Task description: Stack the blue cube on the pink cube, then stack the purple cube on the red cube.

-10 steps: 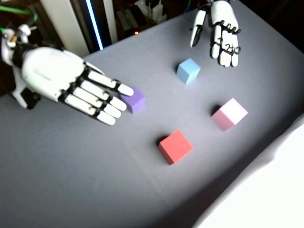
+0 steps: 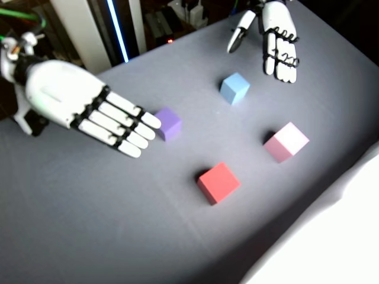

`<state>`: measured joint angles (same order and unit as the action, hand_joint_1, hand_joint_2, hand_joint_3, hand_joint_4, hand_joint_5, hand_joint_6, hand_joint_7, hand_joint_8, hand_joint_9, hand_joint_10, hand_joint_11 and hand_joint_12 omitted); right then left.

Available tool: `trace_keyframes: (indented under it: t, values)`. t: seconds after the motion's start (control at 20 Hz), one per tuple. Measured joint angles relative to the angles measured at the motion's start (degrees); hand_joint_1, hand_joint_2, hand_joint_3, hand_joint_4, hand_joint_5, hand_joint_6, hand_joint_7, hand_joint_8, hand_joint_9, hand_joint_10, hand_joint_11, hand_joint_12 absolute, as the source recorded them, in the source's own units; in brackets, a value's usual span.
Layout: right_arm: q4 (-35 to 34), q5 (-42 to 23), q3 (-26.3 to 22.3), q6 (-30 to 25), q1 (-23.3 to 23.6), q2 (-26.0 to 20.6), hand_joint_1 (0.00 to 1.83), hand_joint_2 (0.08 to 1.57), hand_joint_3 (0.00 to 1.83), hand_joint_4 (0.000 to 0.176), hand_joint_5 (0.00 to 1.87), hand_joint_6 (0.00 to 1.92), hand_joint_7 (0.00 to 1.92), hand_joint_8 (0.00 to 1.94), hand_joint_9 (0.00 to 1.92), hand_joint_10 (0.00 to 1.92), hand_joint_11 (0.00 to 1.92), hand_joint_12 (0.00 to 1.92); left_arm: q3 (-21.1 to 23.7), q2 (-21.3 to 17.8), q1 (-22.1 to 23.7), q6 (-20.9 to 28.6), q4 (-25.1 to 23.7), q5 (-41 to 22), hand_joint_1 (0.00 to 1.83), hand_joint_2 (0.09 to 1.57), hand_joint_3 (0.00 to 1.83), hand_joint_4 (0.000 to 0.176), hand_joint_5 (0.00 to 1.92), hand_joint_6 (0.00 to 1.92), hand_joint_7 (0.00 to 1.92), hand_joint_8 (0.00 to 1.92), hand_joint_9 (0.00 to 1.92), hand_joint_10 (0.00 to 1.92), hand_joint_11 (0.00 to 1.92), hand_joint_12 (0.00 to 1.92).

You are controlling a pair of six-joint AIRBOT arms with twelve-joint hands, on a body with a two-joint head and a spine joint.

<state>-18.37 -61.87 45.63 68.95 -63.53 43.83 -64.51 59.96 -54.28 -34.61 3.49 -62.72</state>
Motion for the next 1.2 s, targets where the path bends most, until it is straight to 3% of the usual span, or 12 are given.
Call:
trace_keyframes:
  t: [0.1, 0.35, 0.45, 0.65, 0.7, 0.75, 0.8, 0.85, 0.95, 1.05, 1.1, 1.2]
  values:
    - [-0.13, 0.0, 0.0, 0.0, 0.0, 0.0, 0.59, 1.29, 0.02, 0.0, 0.0, 0.0, 0.0, 0.0, 0.0, 0.0, 0.0, 0.0, -0.09, 0.68, 0.22, -0.02, -1.18, 1.42, 0.45, 1.04, 0.0, 0.08, 0.0, 0.0, 0.0, 0.0, 0.0, 0.0, 0.0, 0.0]
    - [-0.33, 0.0, -0.07, 0.0, 0.0, 0.0, 0.56, 1.31, 0.01, 0.0, 0.0, 0.0, 0.0, 0.0, 0.0, 0.0, 0.0, 0.0, -3.06, 4.17, 2.64, 0.0, -1.62, 6.67, 0.48, 1.02, 0.0, 0.04, 0.0, 0.0, 0.07, 0.03, 0.04, 0.02, 0.0, 0.0]
    - [-0.42, -0.02, -0.13, -0.02, 0.0, 0.0, 0.52, 1.33, 0.01, 0.0, 0.0, 0.0, 0.0, 0.0, 0.0, 0.0, 0.0, 0.0, -4.26, 5.57, 3.3, 0.04, -1.33, 8.52, 0.57, 1.02, 0.0, 0.057, 0.05, 0.02, 0.11, 0.03, 0.06, 0.03, 0.01, 0.0]
    - [-0.66, -0.02, -0.17, -0.02, -0.24, 0.0, 0.54, 1.34, 0.01, 0.0, 0.0, 0.0, 0.0, 0.0, 0.0, 0.0, 0.0, 0.0, -5.77, 7.58, 4.55, -0.04, -1.97, 11.34, 0.76, 1.04, 0.0, 0.045, 0.26, 0.04, 0.44, 0.07, 0.3, 0.13, 0.0, 0.76]
    - [-0.74, 0.02, -0.17, -0.02, -0.24, 0.0, 0.55, 1.34, 0.01, 0.0, 0.0, 0.0, 0.0, 0.0, 0.0, 0.0, 0.0, 0.0, -6.19, 7.76, 4.66, 0.17, -2.19, 11.32, 0.87, 1.06, 0.0, 0.027, 0.46, 0.08, 0.73, 0.17, 0.46, 0.53, 0.0, 1.16]
    - [-0.72, 0.0, -0.17, -0.02, -0.24, 0.0, 0.54, 1.34, 0.01, 0.0, 0.0, 0.0, 0.0, 0.0, 0.0, 0.0, 0.0, 0.0, -6.43, 7.8, 4.74, 0.33, -2.16, 11.32, 1.23, 1.13, 0.0, 0.0, 0.6, 0.12, 0.86, 0.96, 0.78, 1.11, 0.45, 1.74]
    - [-0.72, 0.0, -0.17, -0.02, -0.24, 0.0, 0.54, 1.34, 0.01, 0.0, 0.0, 0.0, 0.0, 0.0, 0.0, 0.0, 0.0, 0.0, -6.86, 8.07, 4.79, 0.83, -2.27, 11.28, 1.3, 1.14, 0.0, 0.0, 0.68, 0.14, 0.89, 1.16, 0.93, 1.44, 0.79, 1.88]
    - [-0.72, 0.0, -0.17, -0.04, -0.24, 0.0, 0.55, 1.33, 0.0, 0.0, 0.0, 0.0, 0.0, 0.0, 0.0, 0.0, 0.0, 0.0, -7.04, 8.17, 4.94, 1.33, -2.12, 11.17, 1.15, 1.17, 0.01, 0.0, 0.8, 0.97, 0.96, 1.55, 1.11, 1.8, 1.16, 1.91]
    - [-0.74, 0.0, -0.17, -0.07, -0.24, 0.0, 0.51, 1.34, 0.01, 0.0, 0.0, 0.0, 0.0, 0.0, 0.0, 0.0, 0.0, 0.0, -7.39, 8.46, 5.38, 1.51, -2.05, 11.21, 1.12, 1.18, 0.0, 0.0, 0.85, 1.19, 0.94, 1.79, 1.13, 1.92, 1.27, 1.92]
    - [-0.92, 0.0, -0.17, -0.09, -0.24, 0.0, 0.52, 1.34, 0.01, 0.0, 0.0, 0.0, 0.0, 0.0, 0.0, 0.0, 0.0, 0.0, -7.58, 8.46, 5.86, 1.55, -2.27, 11.87, 1.12, 1.2, 0.0, 0.0, 0.82, 1.24, 0.92, 1.64, 1.02, 1.89, 1.13, 1.92]
    - [-0.94, 0.0, -0.17, -0.09, -0.24, 0.0, 0.54, 1.34, 0.0, 0.0, 0.0, 0.0, 0.0, 0.0, 0.0, 0.0, 0.0, 0.0, -7.63, 8.44, 6.01, 1.53, -2.12, 11.87, 1.11, 1.2, 0.0, 0.0, 0.81, 1.25, 0.96, 1.87, 1.17, 1.92, 1.29, 1.92]
    - [-0.94, -0.02, -0.17, -0.09, -0.24, 0.0, 0.56, 1.34, 0.0, 0.0, 0.0, 0.0, 0.0, 0.0, 0.0, 0.0, 0.0, 0.0, -7.39, 7.78, 6.75, 1.44, -2.12, 11.93, 1.06, 1.19, 0.0, 0.0, 0.84, 1.24, 1.07, 1.92, 1.32, 1.92, 1.41, 1.92]
